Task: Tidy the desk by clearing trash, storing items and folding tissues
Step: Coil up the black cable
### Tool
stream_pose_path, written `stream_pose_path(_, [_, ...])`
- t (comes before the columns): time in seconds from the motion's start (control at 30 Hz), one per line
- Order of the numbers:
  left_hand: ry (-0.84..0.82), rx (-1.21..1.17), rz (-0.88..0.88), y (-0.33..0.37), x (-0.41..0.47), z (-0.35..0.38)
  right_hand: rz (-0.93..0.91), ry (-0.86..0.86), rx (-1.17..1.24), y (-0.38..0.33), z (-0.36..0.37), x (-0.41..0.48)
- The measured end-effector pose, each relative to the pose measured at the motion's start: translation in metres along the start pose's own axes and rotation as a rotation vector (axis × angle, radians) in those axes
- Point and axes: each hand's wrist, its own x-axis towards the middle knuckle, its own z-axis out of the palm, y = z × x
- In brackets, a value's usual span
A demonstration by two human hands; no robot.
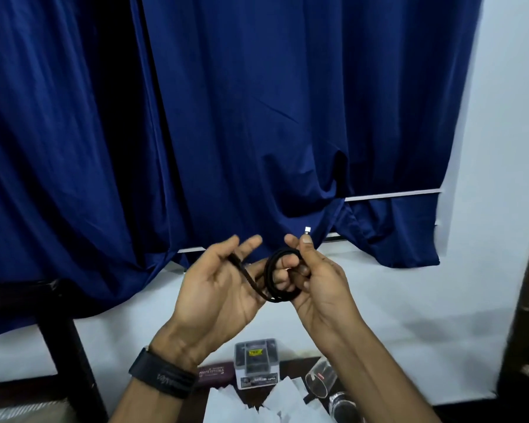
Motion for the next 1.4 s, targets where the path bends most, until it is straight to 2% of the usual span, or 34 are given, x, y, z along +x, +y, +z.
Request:
stream_pose_path(0.07, [-0.063,-0.042,0.007,-0.003,-0.001,-0.013,0.058,0.032,0.038,0.005,-0.001,0.002])
stream_pose_path(0.13, [0.021,0.136,0.003,-0.005,-0.001,-0.019,0.094,0.072,0.042,0.011,-0.002,0.001])
stream_pose_path(0.23, [0.184,0.924,0.087,-0.005,-0.008,-0.030,0.035,0.176,0.018,0.015,-0.009,0.002])
stream_pose_path(0.27, [0.227,1.105,0.133,-0.007,-0.010,-0.036,0.010,0.207,0.024,0.015,-0.011,0.003])
stream_pose_path(0.33, [0.273,1.022,0.232,-0.019,-0.013,-0.037,-0.020,0.243,0.053,0.015,-0.015,0.006])
stream_pose_path(0.47, [0.565,0.499,0.527,-0.046,-0.004,-0.021,-0.016,0.240,0.111,0.021,-0.014,0.003])
stream_pose_path(0.57, [0.622,0.127,0.615,-0.051,0.003,-0.010,-0.017,0.212,0.107,0.023,-0.011,0.001])
stream_pose_path(0.67, [0.603,0.143,0.600,-0.047,0.012,-0.012,-0.042,0.200,0.061,0.020,-0.009,0.002])
stream_pose_path(0.8, [0.496,0.467,0.629,-0.039,0.019,-0.016,-0.058,0.216,-0.020,0.021,-0.012,0.003])
stream_pose_path(0.87, [0.382,0.768,0.670,-0.033,0.018,-0.019,-0.061,0.223,-0.038,0.021,-0.015,0.004])
stream_pose_path(1.0, [0.161,1.303,0.574,-0.026,0.012,-0.021,-0.088,0.214,-0.123,0.024,-0.018,0.005])
stream_pose_path(1.23, [0.276,1.789,0.455,-0.020,0.009,-0.014,-0.155,0.218,-0.293,0.029,-0.016,0.001])
stream_pose_path(1.3, [0.323,1.870,0.409,-0.021,0.014,-0.013,-0.172,0.211,-0.324,0.032,-0.014,0.000])
stream_pose_path(1.4, [0.295,1.927,0.352,-0.019,0.017,-0.013,-0.190,0.205,-0.333,0.034,-0.015,-0.001])
